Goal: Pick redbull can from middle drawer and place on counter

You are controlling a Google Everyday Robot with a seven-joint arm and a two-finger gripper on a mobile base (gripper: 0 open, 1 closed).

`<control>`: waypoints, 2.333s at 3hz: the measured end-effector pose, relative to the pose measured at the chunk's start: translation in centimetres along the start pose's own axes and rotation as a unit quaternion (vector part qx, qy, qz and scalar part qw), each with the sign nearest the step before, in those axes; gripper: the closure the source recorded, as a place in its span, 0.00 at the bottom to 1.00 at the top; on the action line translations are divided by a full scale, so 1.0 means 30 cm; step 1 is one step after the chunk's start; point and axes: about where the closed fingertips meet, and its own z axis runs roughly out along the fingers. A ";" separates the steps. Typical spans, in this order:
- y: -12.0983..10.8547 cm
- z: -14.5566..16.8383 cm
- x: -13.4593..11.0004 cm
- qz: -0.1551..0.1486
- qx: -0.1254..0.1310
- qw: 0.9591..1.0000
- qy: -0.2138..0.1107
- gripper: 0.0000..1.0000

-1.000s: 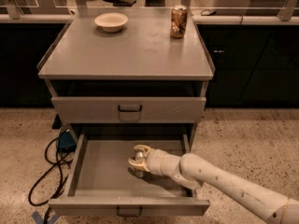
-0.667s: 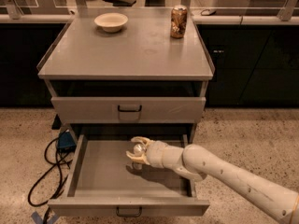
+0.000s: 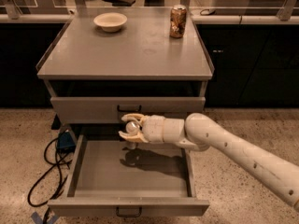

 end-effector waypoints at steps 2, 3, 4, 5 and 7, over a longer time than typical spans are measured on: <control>-0.095 -0.021 -0.244 -0.037 -0.043 0.998 -0.032 1.00; -0.158 -0.018 -0.348 -0.042 -0.049 0.997 -0.029 1.00; -0.251 -0.046 -0.577 -0.064 -0.062 0.996 -0.020 1.00; -0.339 -0.087 -0.850 -0.103 -0.084 0.991 0.000 1.00; -0.452 -0.059 -1.173 -0.174 -0.162 0.970 0.051 1.00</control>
Offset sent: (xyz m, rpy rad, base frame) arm 0.0046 0.0086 0.0625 0.0075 -0.0437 0.0832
